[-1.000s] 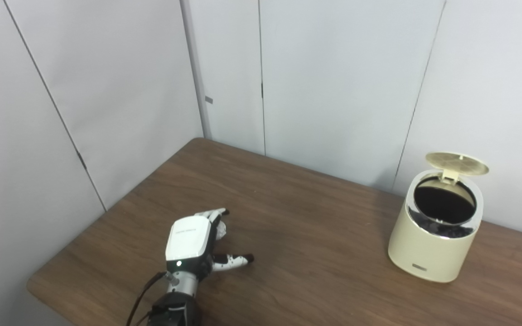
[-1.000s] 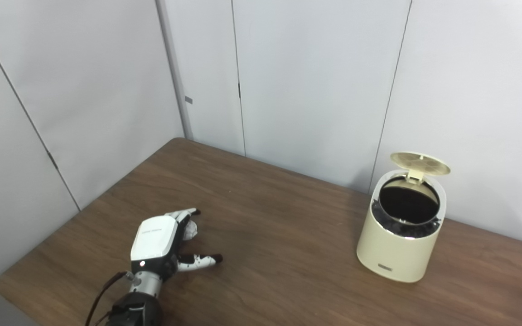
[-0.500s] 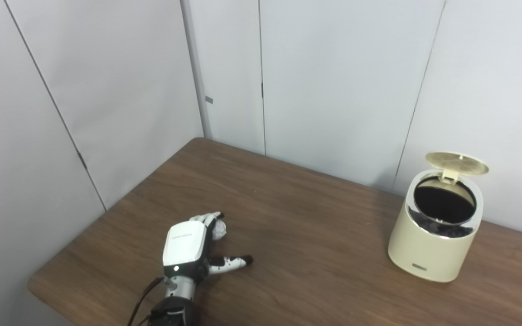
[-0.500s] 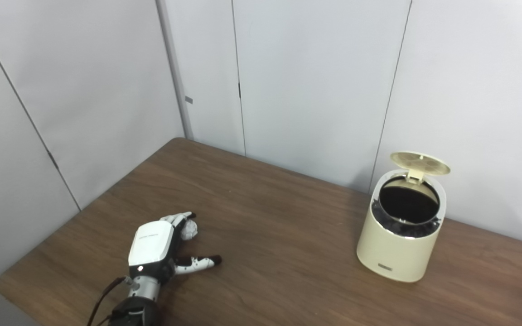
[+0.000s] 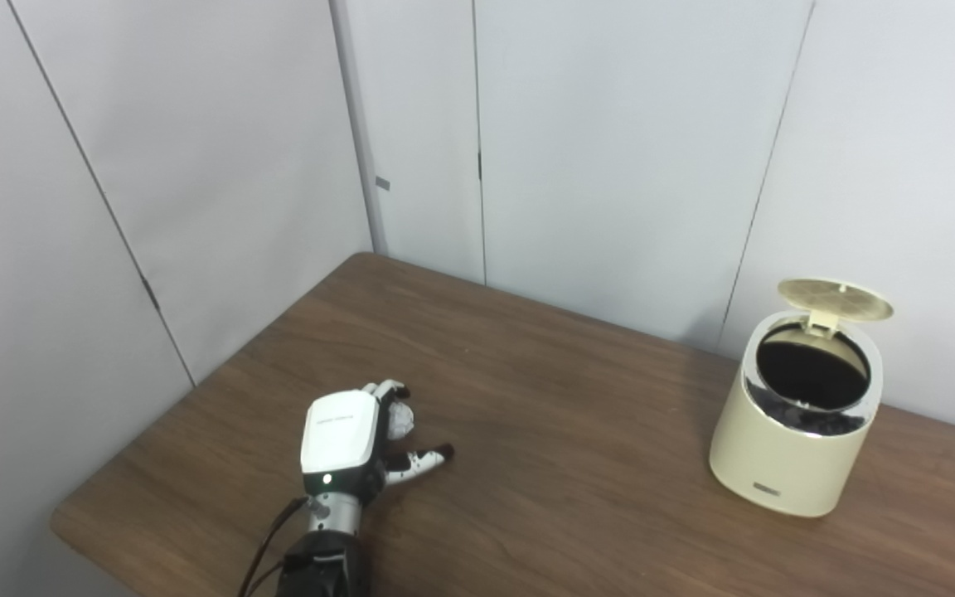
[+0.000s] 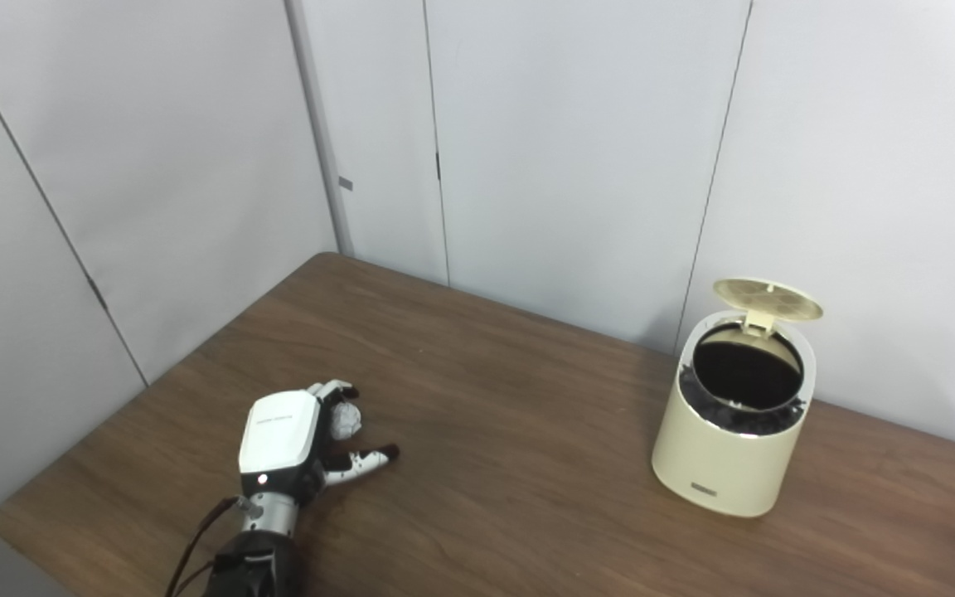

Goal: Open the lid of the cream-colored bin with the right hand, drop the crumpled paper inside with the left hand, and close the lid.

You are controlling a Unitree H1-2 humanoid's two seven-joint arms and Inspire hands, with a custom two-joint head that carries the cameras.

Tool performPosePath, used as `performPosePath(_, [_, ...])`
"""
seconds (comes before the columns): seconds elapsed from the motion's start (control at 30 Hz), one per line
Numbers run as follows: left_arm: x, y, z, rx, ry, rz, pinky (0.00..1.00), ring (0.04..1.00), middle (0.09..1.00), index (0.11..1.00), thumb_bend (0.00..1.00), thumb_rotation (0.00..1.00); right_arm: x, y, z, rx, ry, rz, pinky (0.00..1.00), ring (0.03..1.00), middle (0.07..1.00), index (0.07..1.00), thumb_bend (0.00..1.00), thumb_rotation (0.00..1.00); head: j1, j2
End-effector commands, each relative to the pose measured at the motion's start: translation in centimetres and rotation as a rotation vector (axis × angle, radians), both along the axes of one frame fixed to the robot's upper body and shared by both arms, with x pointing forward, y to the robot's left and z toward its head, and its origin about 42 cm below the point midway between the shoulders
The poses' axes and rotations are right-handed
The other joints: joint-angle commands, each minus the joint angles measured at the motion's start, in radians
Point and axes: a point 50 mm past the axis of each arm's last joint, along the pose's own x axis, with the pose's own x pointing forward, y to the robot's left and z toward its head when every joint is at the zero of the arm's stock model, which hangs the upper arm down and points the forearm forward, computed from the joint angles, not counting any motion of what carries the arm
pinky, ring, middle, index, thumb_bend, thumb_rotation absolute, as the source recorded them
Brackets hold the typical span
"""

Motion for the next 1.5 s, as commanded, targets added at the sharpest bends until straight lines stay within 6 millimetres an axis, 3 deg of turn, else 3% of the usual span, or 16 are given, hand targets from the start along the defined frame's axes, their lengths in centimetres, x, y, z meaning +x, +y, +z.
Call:
performPosePath(0.0, [-0.8,-0.1,-2.0,-0.064,0.061,-0.033,0.46,0.555,0.609,0.63,0.64,0.45,-0.1,0.1,1.8,0.011,-0.065,0.019,0.63,0.778,0.778,0.719,0.2,0.8,-0.001,0.002])
performPosePath(0.13, [-1.0,-0.1,-3.0,-0.111,0.044,-0.065,0.38,0.439,0.486,0.534,0.55,0.37,-0.3,0.1,2.0,0.006,-0.062,0.014,0.64,0.777,0.776,0.722,0.19,0.79,-0.011,0.006])
performPosePath(0.2, [-1.1,-0.1,-3.6,-0.137,0.034,-0.071,0.33,0.367,0.421,0.479,0.54,0.27,-0.4,0.1,2.2,-0.009,-0.064,0.012,0.58,0.776,0.775,0.723,0.19,0.81,-0.017,0.01])
performPosePath(0.27, [-1.2,-0.3,-4.0,-0.151,0.032,-0.078,0.27,0.31,0.377,0.479,0.51,0.11,-0.6,0.0,2.3,-0.008,-0.058,0.006,0.6,0.784,0.784,0.732,0.2,0.82,-0.021,0.011])
performPosePath(0.33, [-1.3,-0.4,-4.4,-0.148,0.02,-0.094,0.23,0.271,0.346,0.478,0.5,0.08,-0.8,0.0,2.3,0.014,-0.063,0.008,0.63,0.78,0.783,0.73,0.2,0.8,-0.024,0.012])
performPosePath(0.47, [-1.4,-0.7,-5.0,-0.107,-0.008,-0.111,0.13,0.174,0.242,0.471,0.5,0.08,-1.0,0.0,2.4,0.024,-0.068,0.004,0.64,0.77,0.777,0.719,0.22,0.73,-0.029,0.014])
performPosePath(0.5, [-1.5,-0.8,-5.0,-0.102,-0.01,-0.113,0.11,0.16,0.226,0.373,0.54,0.21,-1.1,-0.1,2.3,0.023,-0.067,0.003,0.64,0.77,0.777,0.719,0.22,0.73,-0.029,0.014])
performPosePath(0.57, [-1.4,-1.0,-5.0,-0.09,-0.018,-0.119,0.11,0.153,0.211,0.294,0.58,0.35,-1.1,-0.2,2.3,0.021,-0.065,0.008,0.64,0.768,0.774,0.718,0.22,0.74,-0.03,0.015])
performPosePath(0.73, [-1.4,-1.3,-4.9,-0.073,-0.026,-0.122,0.12,0.151,0.204,0.275,0.6,0.46,-1.2,0.0,2.3,0.036,-0.066,0.027,0.65,0.782,0.788,0.73,0.21,0.73,-0.029,0.017])
performPosePath(0.93, [-1.5,-1.0,-4.9,-0.065,-0.064,-0.148,0.11,0.151,0.203,0.276,0.53,0.36,-1.3,0.1,2.1,0.003,-0.045,0.016,0.66,0.789,0.797,0.736,0.21,0.76,-0.026,0.017])
performPosePath(1.1, [-1.6,-0.8,-4.8,-0.067,-0.074,-0.152,0.09,0.13,0.173,0.21,0.48,0.28,-1.3,0.1,1.9,-0.053,-0.041,-0.015,0.66,0.783,0.794,0.75,0.19,0.88,-0.029,0.016])
performPosePath(1.23, [-1.5,-0.7,-4.7,-0.064,-0.076,-0.165,0.08,0.126,0.167,0.184,0.45,0.24,-1.2,0.2,1.8,-0.044,-0.037,-0.009,0.66,0.782,0.793,0.752,0.18,0.88,-0.027,0.013])
performPosePath(1.47, [-1.2,-0.7,-3.9,-0.061,-0.101,-0.181,0.08,0.117,0.157,0.173,0.47,0.15,-1.1,0.2,1.5,-0.039,-0.04,-0.007,0.66,0.786,0.795,0.754,0.18,0.91,-0.033,0.006])
